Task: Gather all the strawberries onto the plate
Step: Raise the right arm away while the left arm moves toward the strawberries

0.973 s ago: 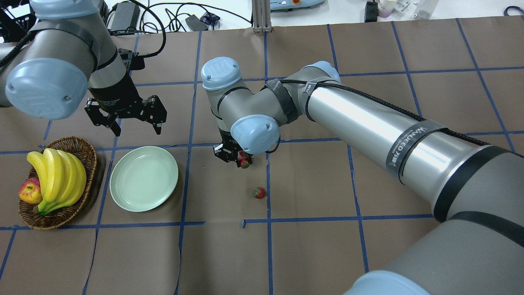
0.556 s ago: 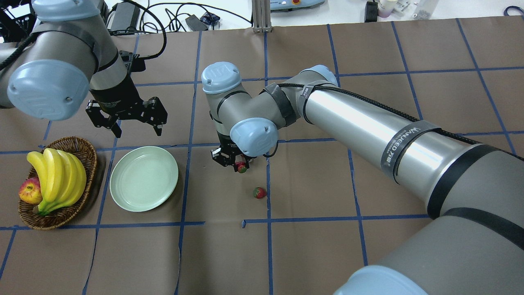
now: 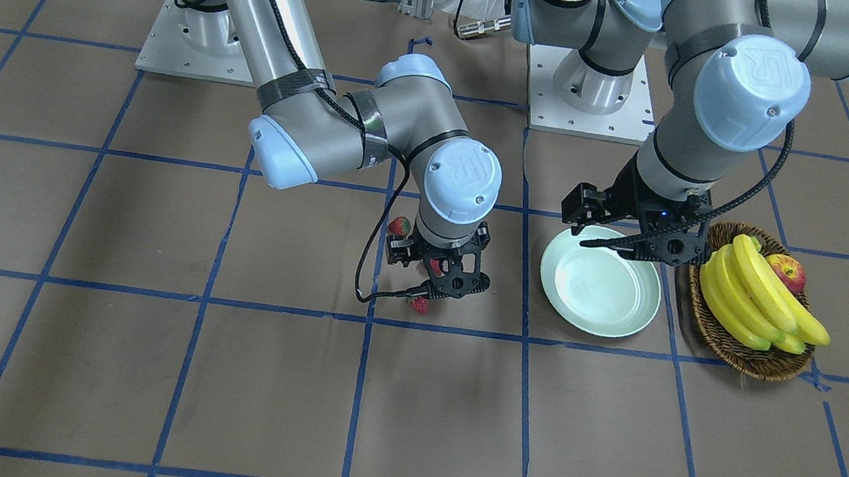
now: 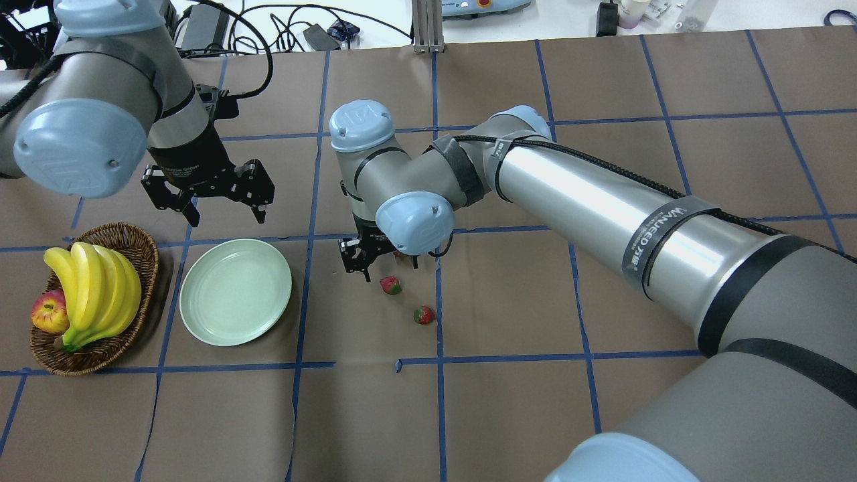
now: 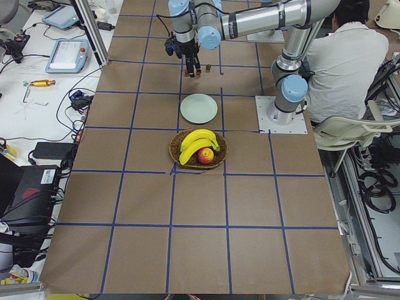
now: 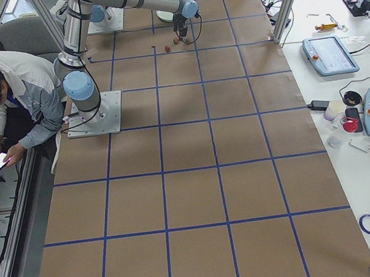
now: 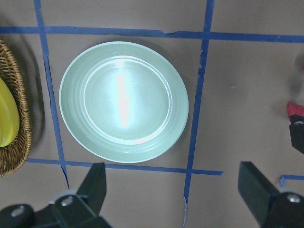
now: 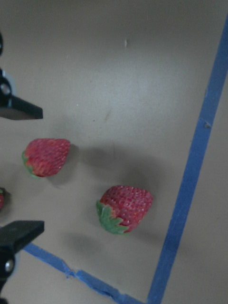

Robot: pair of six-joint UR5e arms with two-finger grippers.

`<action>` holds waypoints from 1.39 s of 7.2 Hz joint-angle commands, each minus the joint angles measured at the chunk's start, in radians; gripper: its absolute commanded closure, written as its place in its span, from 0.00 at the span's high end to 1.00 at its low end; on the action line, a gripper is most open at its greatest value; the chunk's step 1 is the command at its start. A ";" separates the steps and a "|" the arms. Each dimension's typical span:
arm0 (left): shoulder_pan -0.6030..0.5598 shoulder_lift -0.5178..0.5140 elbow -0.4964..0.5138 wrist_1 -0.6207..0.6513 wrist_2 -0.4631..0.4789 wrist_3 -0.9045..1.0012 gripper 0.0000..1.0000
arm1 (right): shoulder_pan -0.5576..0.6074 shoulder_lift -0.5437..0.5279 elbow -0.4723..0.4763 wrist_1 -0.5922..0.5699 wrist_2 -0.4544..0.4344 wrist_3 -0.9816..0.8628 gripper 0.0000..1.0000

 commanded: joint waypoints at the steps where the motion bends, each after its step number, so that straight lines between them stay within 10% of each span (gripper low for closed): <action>1: -0.001 -0.003 0.009 0.001 0.000 -0.019 1.00 | -0.009 -0.072 0.009 0.056 -0.017 0.005 1.00; 6: -0.045 0.010 0.051 0.017 0.011 -0.012 1.00 | -0.364 -0.359 -0.003 0.409 -0.090 -0.267 1.00; 10: -0.189 -0.009 0.047 0.029 -0.001 -0.185 1.00 | -0.505 -0.428 -0.030 0.442 -0.241 -0.285 1.00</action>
